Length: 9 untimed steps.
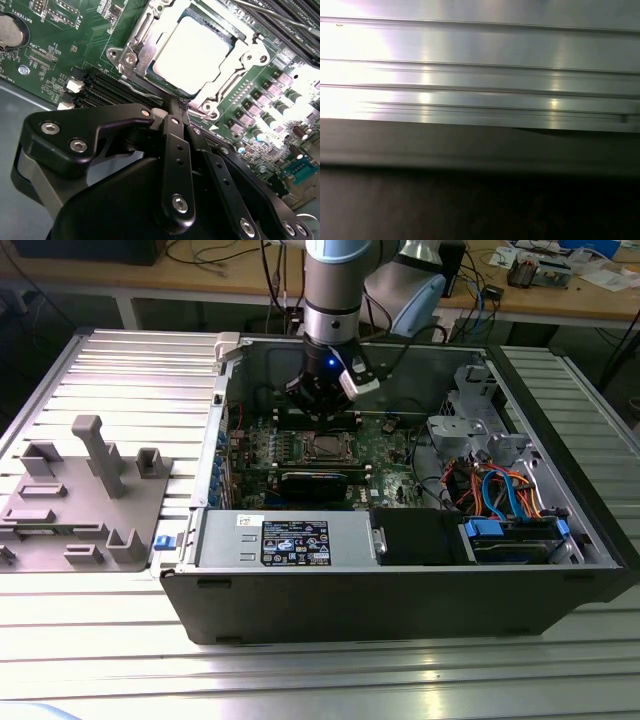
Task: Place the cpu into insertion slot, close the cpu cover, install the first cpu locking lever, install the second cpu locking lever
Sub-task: 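Install the first cpu locking lever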
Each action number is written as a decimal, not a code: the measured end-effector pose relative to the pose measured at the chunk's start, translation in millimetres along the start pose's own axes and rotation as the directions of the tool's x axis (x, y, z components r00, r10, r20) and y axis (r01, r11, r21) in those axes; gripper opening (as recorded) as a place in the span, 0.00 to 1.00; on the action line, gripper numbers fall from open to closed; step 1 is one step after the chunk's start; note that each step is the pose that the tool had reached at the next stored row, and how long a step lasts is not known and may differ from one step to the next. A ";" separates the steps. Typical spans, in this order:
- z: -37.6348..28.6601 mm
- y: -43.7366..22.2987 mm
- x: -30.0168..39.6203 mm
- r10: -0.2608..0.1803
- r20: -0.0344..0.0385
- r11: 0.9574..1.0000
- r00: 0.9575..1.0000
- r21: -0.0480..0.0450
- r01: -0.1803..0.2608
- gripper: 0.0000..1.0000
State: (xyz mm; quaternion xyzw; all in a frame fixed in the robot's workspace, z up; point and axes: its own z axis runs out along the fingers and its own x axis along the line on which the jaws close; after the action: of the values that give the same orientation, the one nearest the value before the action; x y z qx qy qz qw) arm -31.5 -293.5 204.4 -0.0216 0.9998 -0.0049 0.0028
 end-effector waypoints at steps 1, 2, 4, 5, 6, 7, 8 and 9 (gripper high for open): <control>0.3 -0.1 -1.3 0.000 0.000 1.000 1.000 0.000 0.000 0.11; 0.5 -0.1 -2.4 0.000 0.000 1.000 1.000 0.000 0.000 0.11; 0.7 -0.2 -4.3 0.000 0.000 1.000 1.000 0.000 0.000 0.11; 0.7 -0.2 -5.5 0.000 0.000 1.000 1.000 0.000 0.000 0.11; 0.8 -0.3 -6.5 0.000 0.000 1.000 1.000 0.000 0.000 0.11; 0.8 -0.3 -7.6 0.000 -0.001 1.000 1.000 0.000 0.000 0.11; 0.9 -0.4 -9.8 0.000 -0.001 1.000 1.000 0.000 0.000 0.11; 0.9 -0.5 -11.6 0.000 -0.001 1.000 1.000 0.000 0.000 0.11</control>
State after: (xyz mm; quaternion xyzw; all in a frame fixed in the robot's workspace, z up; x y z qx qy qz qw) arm -19.9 -293.5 203.5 -0.0216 0.9998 -0.0049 0.0023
